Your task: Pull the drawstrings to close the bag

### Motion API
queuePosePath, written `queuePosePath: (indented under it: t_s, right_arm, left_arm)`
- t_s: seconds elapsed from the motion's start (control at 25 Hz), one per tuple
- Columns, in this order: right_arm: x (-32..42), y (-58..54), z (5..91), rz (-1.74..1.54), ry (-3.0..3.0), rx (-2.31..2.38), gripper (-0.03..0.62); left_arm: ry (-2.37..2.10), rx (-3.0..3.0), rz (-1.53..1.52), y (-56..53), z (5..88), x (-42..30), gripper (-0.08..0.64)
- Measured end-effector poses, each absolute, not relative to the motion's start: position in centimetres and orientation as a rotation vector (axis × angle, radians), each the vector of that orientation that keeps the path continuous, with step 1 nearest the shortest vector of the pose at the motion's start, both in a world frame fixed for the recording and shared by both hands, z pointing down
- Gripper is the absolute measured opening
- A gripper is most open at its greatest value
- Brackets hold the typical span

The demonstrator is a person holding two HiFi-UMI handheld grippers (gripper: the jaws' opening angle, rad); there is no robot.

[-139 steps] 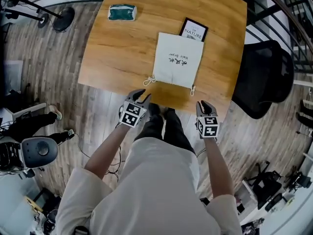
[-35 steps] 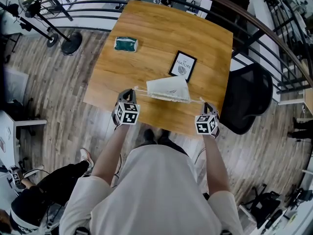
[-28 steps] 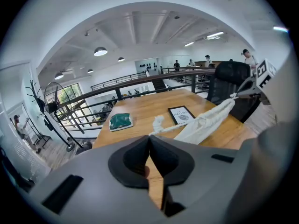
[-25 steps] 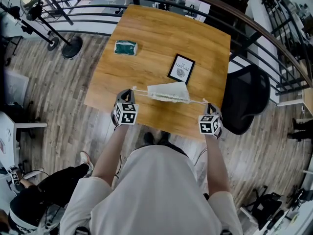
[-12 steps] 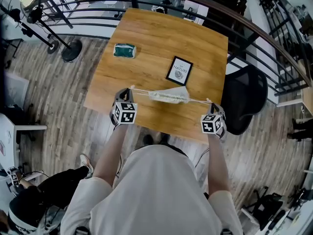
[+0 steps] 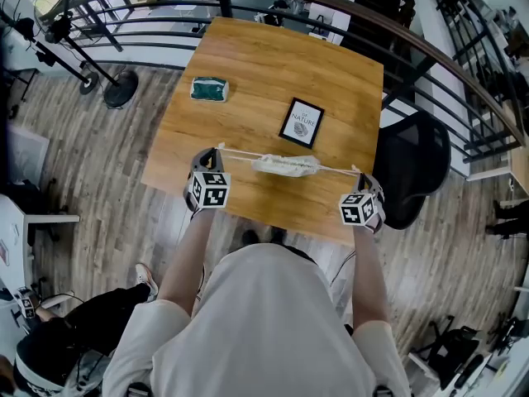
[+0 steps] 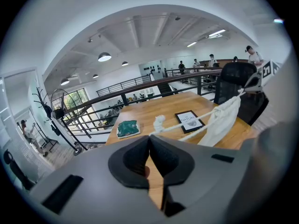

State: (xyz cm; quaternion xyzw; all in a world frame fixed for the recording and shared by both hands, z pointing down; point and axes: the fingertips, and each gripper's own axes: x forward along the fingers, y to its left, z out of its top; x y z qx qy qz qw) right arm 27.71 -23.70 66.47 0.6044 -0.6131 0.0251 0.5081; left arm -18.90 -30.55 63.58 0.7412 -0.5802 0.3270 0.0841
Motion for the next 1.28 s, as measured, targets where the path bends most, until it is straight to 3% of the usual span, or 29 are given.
queuePosePath:
  t_s: [1.28]
  right_arm:
    - [30.5, -23.4, 65.5, 0.079, -1.448, 1.521, 0.009]
  left_arm:
    - [-1.801, 2.165, 0.948, -30.6, 62.2, -20.6, 0.000]
